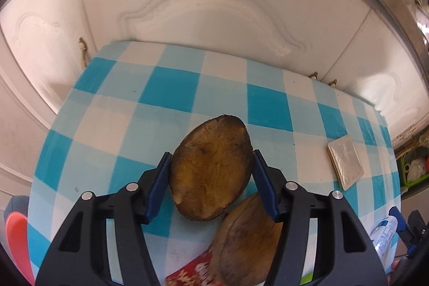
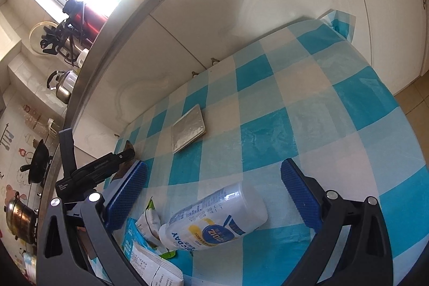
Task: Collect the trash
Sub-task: 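Close the left tool on a brown lump and lift it, then grasp the white printed paper packet with the right tool while the left tool holds the lump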
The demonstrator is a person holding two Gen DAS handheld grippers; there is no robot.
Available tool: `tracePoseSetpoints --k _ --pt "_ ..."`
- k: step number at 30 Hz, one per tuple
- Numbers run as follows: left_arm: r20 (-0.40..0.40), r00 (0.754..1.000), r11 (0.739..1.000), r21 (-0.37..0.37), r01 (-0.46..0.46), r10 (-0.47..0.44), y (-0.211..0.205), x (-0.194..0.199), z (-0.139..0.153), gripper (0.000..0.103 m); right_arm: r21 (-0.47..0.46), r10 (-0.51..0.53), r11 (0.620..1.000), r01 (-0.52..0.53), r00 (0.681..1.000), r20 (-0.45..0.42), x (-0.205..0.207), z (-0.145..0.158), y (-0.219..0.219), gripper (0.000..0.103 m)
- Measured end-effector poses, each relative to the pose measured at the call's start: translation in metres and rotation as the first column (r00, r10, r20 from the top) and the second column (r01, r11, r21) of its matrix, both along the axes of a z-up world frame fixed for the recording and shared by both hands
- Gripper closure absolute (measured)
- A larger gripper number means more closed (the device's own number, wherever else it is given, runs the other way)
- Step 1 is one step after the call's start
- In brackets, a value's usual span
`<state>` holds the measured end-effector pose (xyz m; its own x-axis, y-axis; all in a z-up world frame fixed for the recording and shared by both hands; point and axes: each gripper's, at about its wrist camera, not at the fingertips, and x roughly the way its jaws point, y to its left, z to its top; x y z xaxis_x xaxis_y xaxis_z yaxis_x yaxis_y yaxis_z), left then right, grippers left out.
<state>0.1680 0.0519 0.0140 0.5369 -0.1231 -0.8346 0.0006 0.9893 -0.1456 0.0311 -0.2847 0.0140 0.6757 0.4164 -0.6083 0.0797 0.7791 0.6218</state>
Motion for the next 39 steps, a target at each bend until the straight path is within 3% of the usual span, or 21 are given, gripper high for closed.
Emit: tracePoseSetpoints --k 7,14,25,28,32,34,37,39 --pt "0.066 0.997 0.998 -0.052 -0.028 0.031 0.028 -0.032 0.026 0.043 -0.022 0.027 0.999 -0.027 1.000 0.005 0.000 0.001 0.005 0.004" --pt "0.118 0.993 0.995 -0.102 -0.017 0.029 0.052 -0.088 0.048 0.043 -0.066 0.052 0.997 -0.046 0.995 0.084 -0.008 0.016 0.014 0.004" --pt "0.114 0.993 0.992 -0.126 -0.004 0.019 0.082 -0.175 0.041 0.043 -0.151 0.197 0.974 -0.167 0.956 0.218 -0.030 0.059 0.061 0.006" --pt "0.096 0.995 0.992 -0.129 0.003 0.009 0.089 -0.190 0.034 0.043 -0.185 0.266 0.956 -0.229 0.940 0.213 -0.036 0.065 0.080 0.007" --pt "0.078 0.997 0.991 -0.136 0.011 0.000 0.096 -0.208 0.026 0.043 -0.329 0.401 0.884 -0.332 0.901 0.168 -0.052 0.066 0.116 0.007" --pt "0.074 0.997 0.989 -0.145 0.011 0.000 0.099 -0.214 0.023 0.043 -0.397 0.395 0.860 -0.321 0.911 0.119 -0.062 0.060 0.128 0.007" --pt "0.073 0.997 0.987 -0.157 0.021 -0.010 0.102 -0.223 0.019 0.043 -0.382 0.371 0.867 -0.321 0.926 0.065 -0.080 0.045 0.131 0.007" --pt "0.070 0.997 0.985 -0.172 0.031 -0.019 0.102 -0.228 0.016 0.043 -0.401 0.294 0.877 -0.264 0.956 0.015 -0.095 0.035 0.129 0.007"
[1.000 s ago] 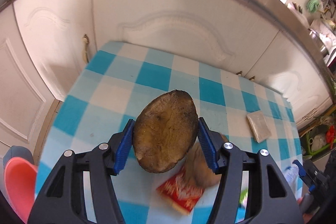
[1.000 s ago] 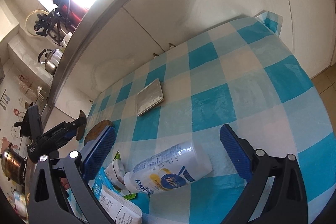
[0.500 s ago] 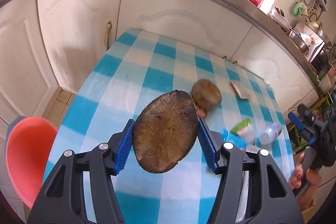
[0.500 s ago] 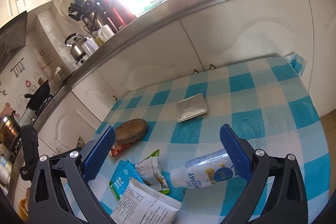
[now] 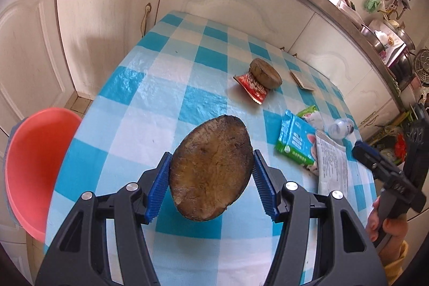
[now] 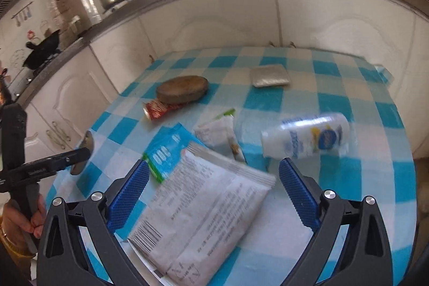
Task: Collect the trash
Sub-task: 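Grasp the white printed paper packet with the right tool while the left tool holds the lump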
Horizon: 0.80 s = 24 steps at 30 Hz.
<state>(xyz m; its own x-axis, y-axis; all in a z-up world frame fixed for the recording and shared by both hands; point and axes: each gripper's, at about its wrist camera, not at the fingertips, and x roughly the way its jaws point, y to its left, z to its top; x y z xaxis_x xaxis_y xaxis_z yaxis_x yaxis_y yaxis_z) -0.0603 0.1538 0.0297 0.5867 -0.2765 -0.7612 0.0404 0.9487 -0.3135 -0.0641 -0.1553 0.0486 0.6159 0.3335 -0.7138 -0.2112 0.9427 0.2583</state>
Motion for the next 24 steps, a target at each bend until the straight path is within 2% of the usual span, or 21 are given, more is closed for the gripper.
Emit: tracePoseSetpoints --k 4,11,18,24 --pt "-0.015 0.999 0.999 -0.036 0.029 -0.029 -0.003 -0.005 -0.007 0.043 0.037 -0.093 0.995 0.097 0.991 -0.093 -0.022 -0.017 -0.004 0.006" --pt "0.002 0.997 0.996 -0.062 0.071 -0.071 -0.008 -0.015 -0.010 0.043 0.032 -0.110 0.993 0.116 0.983 -0.149 -0.032 -0.027 0.034 0.004" --pt "0.010 0.996 0.992 -0.084 0.091 -0.091 0.000 -0.031 -0.011 0.043 -0.159 -0.164 0.976 0.146 0.981 -0.106 -0.029 -0.034 0.069 0.004" --pt "0.008 0.996 0.991 -0.098 0.087 -0.086 0.015 -0.041 -0.014 0.043 -0.196 -0.173 0.969 0.149 0.978 -0.113 -0.030 -0.036 0.069 0.005"
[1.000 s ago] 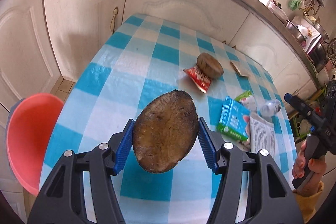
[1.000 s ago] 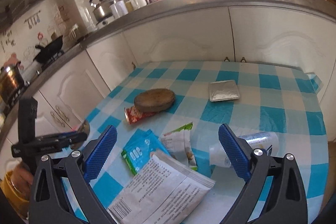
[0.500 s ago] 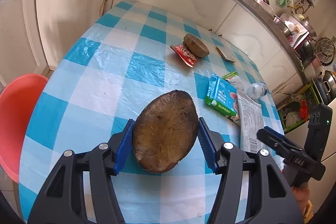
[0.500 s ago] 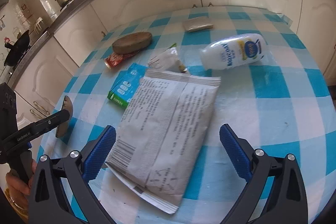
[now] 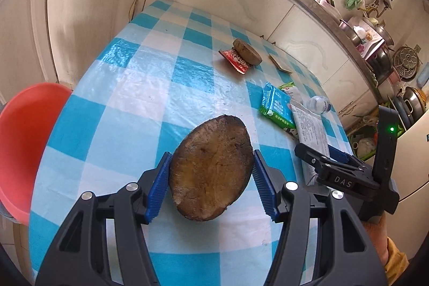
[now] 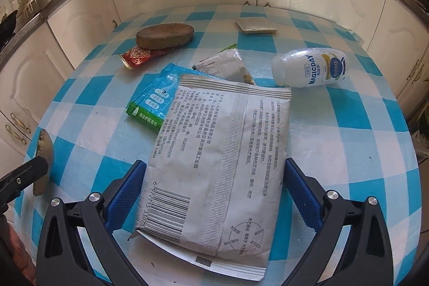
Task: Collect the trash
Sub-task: 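Grasp the white printed paper packet with the right tool while the left tool holds the lump, then carry the lump and paper packet over the red basin and open both tools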
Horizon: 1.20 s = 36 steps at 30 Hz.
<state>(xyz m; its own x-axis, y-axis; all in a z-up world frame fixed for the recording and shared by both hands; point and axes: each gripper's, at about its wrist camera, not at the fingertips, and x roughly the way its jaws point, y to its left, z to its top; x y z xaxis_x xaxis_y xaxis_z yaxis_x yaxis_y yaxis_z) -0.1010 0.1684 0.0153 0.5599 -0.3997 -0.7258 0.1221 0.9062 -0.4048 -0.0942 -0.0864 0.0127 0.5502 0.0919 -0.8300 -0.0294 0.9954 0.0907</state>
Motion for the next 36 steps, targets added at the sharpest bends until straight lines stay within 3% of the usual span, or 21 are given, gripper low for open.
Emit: tracePoseSetpoints --k 6,10,18,25,31,36 --pt "0.000 1.000 1.000 -0.004 -0.010 0.010 0.011 -0.008 -0.002 0.043 -0.013 0.017 1.000 -0.017 1.000 0.006 -0.006 0.000 -0.003 0.010" --pt "-0.003 1.000 1.000 -0.014 -0.020 0.020 0.017 -0.008 -0.002 0.043 -0.013 0.022 1.000 -0.022 1.000 0.016 -0.011 0.004 -0.008 0.023" --pt "-0.004 1.000 1.000 -0.019 -0.025 0.025 0.021 -0.007 -0.002 0.043 -0.002 0.050 0.999 -0.050 0.998 0.036 -0.019 0.009 -0.015 0.027" --pt "0.006 0.999 0.998 -0.030 -0.053 0.053 0.033 -0.008 0.002 0.043 0.014 0.089 0.996 -0.091 0.992 0.089 -0.022 0.034 -0.004 0.027" --pt "0.035 0.991 0.992 -0.033 -0.124 0.126 0.062 -0.012 0.014 0.043 0.060 0.189 0.978 -0.198 0.974 0.121 -0.018 0.056 0.031 0.027" --pt "0.064 0.971 0.973 -0.018 -0.232 0.232 0.099 -0.017 0.026 0.043 0.111 0.323 0.934 -0.339 0.936 0.138 -0.012 0.072 0.078 0.027"
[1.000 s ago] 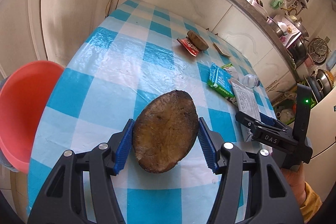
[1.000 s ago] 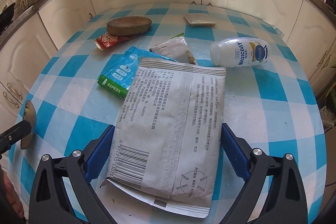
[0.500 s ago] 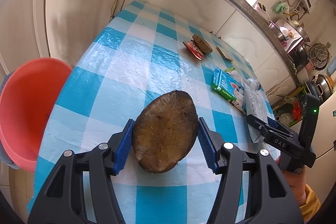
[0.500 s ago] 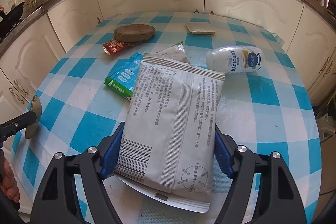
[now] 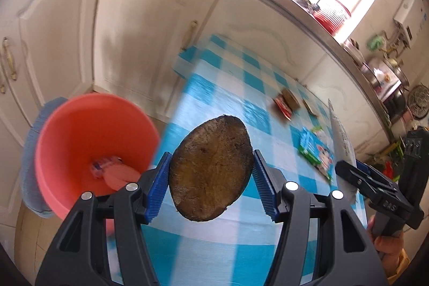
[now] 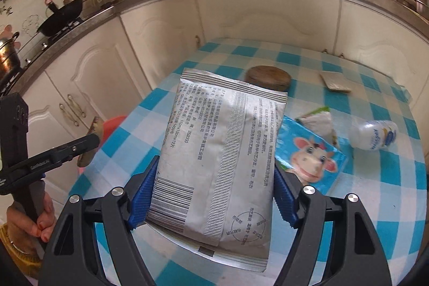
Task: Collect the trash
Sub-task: 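Carry the lump and paper packet over the red basin and open both tools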
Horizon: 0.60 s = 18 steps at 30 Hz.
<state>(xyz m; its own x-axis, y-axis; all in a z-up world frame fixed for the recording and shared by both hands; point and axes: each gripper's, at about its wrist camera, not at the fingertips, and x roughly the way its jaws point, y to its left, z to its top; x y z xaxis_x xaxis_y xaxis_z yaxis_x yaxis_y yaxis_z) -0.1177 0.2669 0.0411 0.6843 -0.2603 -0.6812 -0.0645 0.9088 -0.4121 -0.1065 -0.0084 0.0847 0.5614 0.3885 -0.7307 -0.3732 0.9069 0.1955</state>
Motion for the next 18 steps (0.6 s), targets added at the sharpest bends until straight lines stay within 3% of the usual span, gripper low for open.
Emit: tracePoseSetpoints --k 7,11,18 --pt "0.005 0.985 0.984 0.047 -0.173 0.173 0.057 -0.003 0.000 0.043 0.023 0.232 0.973 -0.231 0.973 -0.019 0.021 0.002 0.078 0.027" --pt "0.003 0.975 0.973 0.058 -0.222 0.222 0.080 -0.002 -0.003 0.043 0.011 0.335 0.942 -0.335 0.942 -0.028 0.031 -0.005 0.120 0.026" --pt "-0.066 0.960 0.962 0.044 -0.270 0.272 0.099 0.000 -0.036 0.043 -0.022 0.433 0.900 -0.436 0.898 -0.074 0.040 -0.023 0.181 0.026"
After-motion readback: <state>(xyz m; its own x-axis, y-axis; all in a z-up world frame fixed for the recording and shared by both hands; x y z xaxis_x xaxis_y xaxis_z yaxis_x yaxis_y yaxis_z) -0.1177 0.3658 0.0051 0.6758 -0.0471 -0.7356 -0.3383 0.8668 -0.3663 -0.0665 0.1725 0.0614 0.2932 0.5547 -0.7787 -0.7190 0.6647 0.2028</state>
